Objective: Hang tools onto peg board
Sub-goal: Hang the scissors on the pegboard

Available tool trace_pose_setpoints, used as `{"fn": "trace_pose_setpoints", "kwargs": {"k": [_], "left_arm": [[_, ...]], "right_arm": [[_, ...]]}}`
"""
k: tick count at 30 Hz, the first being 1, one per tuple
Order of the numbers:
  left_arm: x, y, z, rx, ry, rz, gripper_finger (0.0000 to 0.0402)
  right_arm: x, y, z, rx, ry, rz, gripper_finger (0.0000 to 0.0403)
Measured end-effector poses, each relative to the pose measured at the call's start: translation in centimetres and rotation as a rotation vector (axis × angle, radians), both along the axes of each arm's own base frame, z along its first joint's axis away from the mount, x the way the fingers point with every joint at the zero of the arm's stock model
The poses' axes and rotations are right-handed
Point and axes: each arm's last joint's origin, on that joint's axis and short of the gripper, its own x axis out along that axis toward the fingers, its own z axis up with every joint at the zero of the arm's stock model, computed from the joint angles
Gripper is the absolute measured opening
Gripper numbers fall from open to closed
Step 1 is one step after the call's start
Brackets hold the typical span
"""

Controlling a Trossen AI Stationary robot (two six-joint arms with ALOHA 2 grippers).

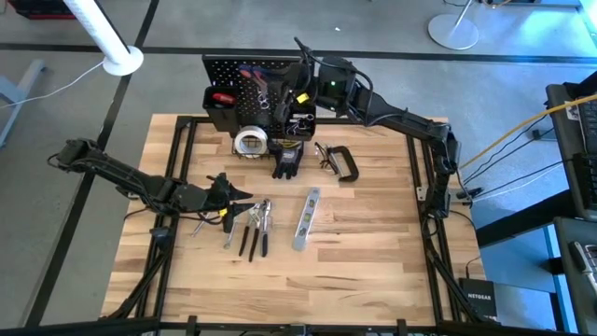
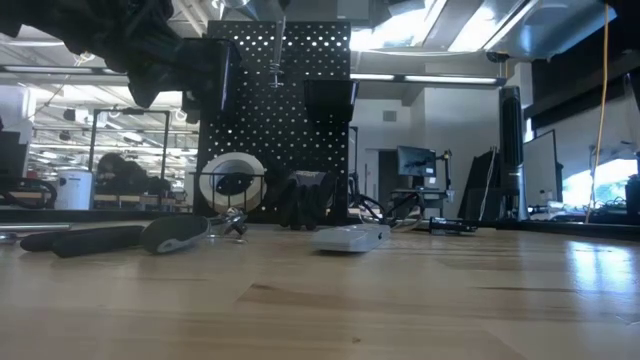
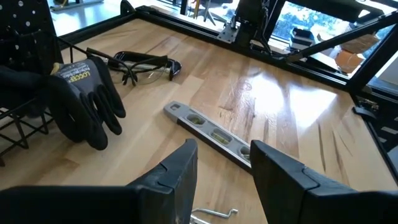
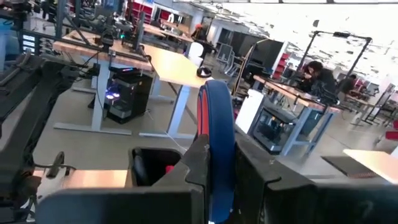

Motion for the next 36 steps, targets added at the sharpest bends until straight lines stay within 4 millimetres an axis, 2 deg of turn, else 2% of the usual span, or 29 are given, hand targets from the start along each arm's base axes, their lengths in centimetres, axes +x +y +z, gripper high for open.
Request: {"fn": "trace_pose_setpoints", "kwargs": {"k": [6, 18, 28, 36], "left_arm": [[0.0, 0.0, 0.0, 0.0, 0.0, 0.0, 0.0136], [0.0, 0.0, 0.0, 0.0, 0.001, -0.001, 0.0136], [0.0, 0.0, 0.0, 0.001, 0.001, -0.001, 0.0136], [0.0, 0.0, 0.0, 0.001, 0.003, -0.001, 0.0136]], "right_arm": [[1.1, -0.3, -1.7, 0.026, 0.061, 0.0, 0.0047], [1.5, -0.9, -2.5, 0.05, 0.074, -0.049, 0.0047], [3.1, -1.5, -5.4, 0.08, 0.182, -0.053, 0.0047], [3.2, -1.5, -5.9, 0.084, 0.214, -0.064, 0.0047]]}}
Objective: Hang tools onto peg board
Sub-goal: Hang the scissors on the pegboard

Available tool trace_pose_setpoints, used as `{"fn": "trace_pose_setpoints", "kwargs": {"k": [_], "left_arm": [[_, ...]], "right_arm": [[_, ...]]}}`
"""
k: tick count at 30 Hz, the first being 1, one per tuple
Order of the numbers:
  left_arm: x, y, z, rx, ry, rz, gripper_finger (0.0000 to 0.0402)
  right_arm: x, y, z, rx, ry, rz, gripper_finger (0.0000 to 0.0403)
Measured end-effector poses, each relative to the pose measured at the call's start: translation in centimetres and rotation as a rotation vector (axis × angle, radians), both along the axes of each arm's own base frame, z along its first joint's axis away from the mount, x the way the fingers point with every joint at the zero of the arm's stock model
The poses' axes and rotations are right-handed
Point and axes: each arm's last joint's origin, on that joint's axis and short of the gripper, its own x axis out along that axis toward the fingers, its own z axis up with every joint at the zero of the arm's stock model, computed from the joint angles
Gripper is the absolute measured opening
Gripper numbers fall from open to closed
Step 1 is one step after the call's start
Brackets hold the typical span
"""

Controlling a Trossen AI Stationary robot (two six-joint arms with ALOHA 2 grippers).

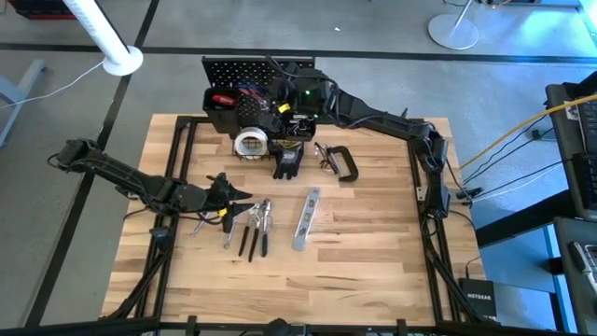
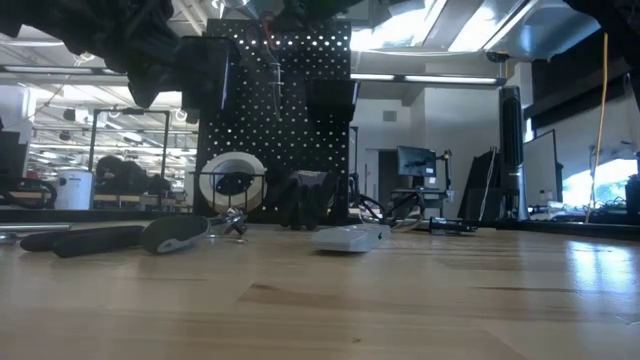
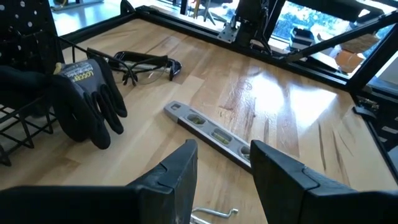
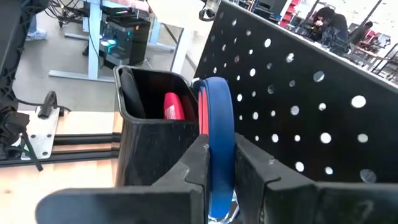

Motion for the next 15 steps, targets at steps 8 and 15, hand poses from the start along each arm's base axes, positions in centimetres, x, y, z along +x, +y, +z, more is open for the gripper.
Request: {"fn": "trace_pose_setpoints", "kwargs": {"k": [8, 15], "left_arm": [[0.03, -0.01, -0.04, 0.0, 0.002, 0.0, 0.0136], [0.03, -0.01, -0.04, 0.001, 0.002, 0.0, 0.0136]], "right_arm": [[0.02, 0.03, -0.54, 0.016, 0.039, -0.007, 0.0089], [-0.49, 0.39, -0.35, -0.008, 0.09, -0.034, 0.0164]]}}
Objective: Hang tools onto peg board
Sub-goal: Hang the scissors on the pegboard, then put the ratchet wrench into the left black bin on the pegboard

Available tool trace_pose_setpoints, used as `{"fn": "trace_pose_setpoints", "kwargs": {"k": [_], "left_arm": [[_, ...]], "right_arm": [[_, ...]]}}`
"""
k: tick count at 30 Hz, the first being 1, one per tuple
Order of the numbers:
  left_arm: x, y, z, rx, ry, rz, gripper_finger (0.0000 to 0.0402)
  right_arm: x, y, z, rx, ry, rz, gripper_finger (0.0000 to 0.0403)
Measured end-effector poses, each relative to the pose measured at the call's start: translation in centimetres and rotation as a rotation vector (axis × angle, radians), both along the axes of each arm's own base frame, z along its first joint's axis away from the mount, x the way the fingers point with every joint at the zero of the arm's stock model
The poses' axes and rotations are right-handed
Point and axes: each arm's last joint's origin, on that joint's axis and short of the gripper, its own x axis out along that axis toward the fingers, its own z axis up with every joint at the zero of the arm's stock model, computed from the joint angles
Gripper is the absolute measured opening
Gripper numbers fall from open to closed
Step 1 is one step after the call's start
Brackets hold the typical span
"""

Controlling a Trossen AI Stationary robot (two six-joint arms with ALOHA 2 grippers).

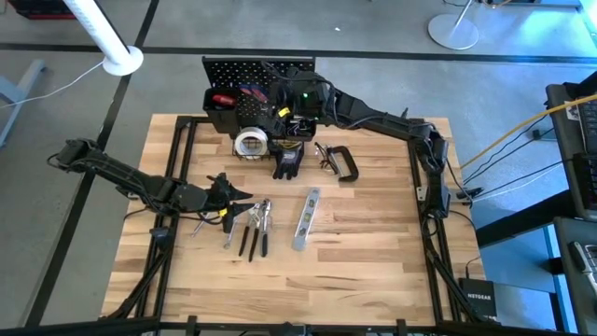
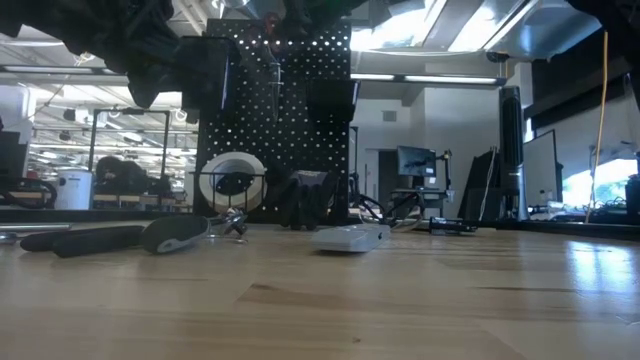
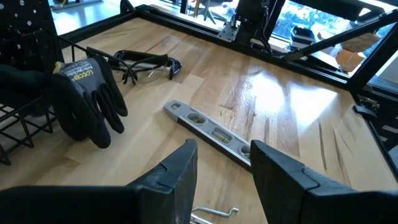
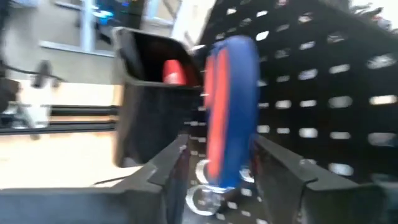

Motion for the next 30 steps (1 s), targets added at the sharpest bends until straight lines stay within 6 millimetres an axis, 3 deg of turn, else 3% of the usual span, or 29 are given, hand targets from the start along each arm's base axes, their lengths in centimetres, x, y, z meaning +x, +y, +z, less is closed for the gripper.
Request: {"fn": "trace_pose_setpoints", "kwargs": {"k": [4, 9, 13, 20, 30], "left_arm": [[0.0, 0.0, 0.0, 0.001, 0.0, 0.0, 0.0136], [0.0, 0.0, 0.0, 0.001, -0.002, 0.0, 0.0136], [0.0, 0.0, 0.0, -0.001, -0.003, 0.0, 0.0136], [0.0, 0.0, 0.0, 0.003, -0.002, 0.005, 0.0136], [0.0, 0.0, 0.0, 0.007, -0.002, 0.009, 0.0136]], "right_arm": [[-0.9, 1.1, 1.8, -0.09, -0.011, -0.094, 0.0189], [-1.6, 2.6, 3.4, -0.2, -0.003, -0.188, 0.0192], [-1.6, 2.9, 3.2, -0.242, 0.043, -0.222, 0.0192], [-1.3, 3.3, 2.5, -0.216, 0.08, -0.125, 0.0192], [-1.0, 1.1, 1.4, -0.233, 0.112, -0.239, 0.0192]]}}
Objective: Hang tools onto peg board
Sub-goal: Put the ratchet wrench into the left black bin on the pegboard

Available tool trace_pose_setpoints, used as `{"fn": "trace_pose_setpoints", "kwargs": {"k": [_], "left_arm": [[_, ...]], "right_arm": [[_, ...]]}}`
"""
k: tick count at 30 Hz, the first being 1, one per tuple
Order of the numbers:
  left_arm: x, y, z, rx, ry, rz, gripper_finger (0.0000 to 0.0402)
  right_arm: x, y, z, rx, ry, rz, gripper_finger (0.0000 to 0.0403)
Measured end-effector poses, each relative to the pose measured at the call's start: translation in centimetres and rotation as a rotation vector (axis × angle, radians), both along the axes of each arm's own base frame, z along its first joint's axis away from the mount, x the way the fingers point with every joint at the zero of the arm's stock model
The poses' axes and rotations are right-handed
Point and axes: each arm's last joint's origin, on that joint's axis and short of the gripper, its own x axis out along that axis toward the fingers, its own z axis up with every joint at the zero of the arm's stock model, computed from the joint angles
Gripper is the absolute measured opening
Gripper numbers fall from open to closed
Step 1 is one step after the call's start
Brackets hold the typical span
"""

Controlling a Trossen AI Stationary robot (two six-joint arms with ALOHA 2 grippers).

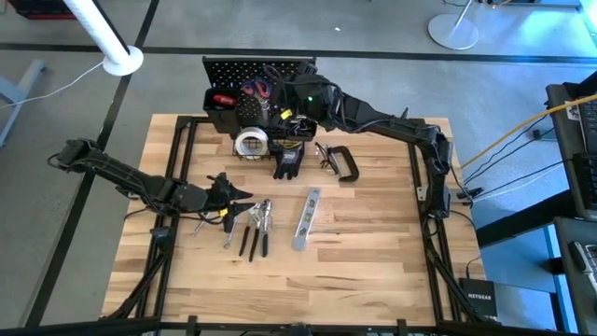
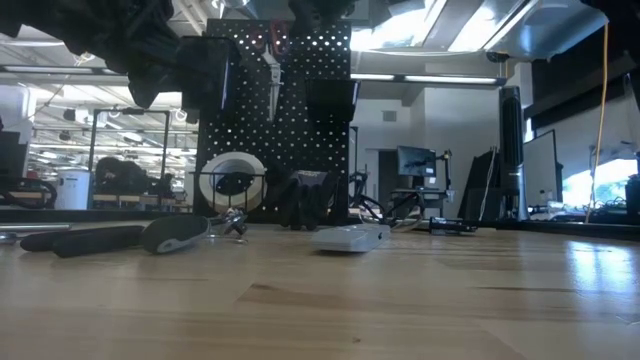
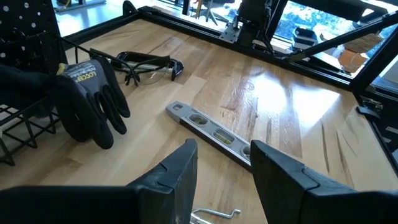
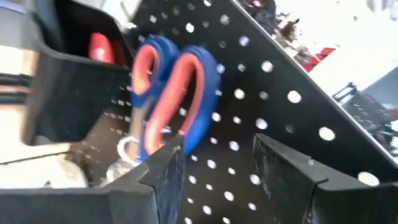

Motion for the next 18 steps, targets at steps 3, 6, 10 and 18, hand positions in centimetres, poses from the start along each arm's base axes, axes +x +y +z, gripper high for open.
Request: {"fn": "trace_pose_setpoints", "kwargs": {"k": [3, 6, 10, 18], "left_arm": [[0.0, 0.0, 0.0, 0.001, -0.001, 0.003, 0.0136], [0.0, 0.0, 0.0, -0.002, -0.001, 0.005, 0.0136], [0.0, 0.0, 0.0, -0.002, 0.0, 0.005, 0.0136], [0.0, 0.0, 0.0, -0.005, -0.004, 0.0, 0.0136]], "right_arm": [[-0.1, -0.5, -0.2, -0.013, 0.022, -0.026, 0.0192], [0.0, -0.5, -0.3, -0.015, 0.026, -0.032, 0.0192], [-0.4, 1.8, 0.6, -0.019, 0.041, 0.011, 0.0192], [-4.1, 9.9, 3.3, 0.034, 0.177, 0.275, 0.0192]]}}
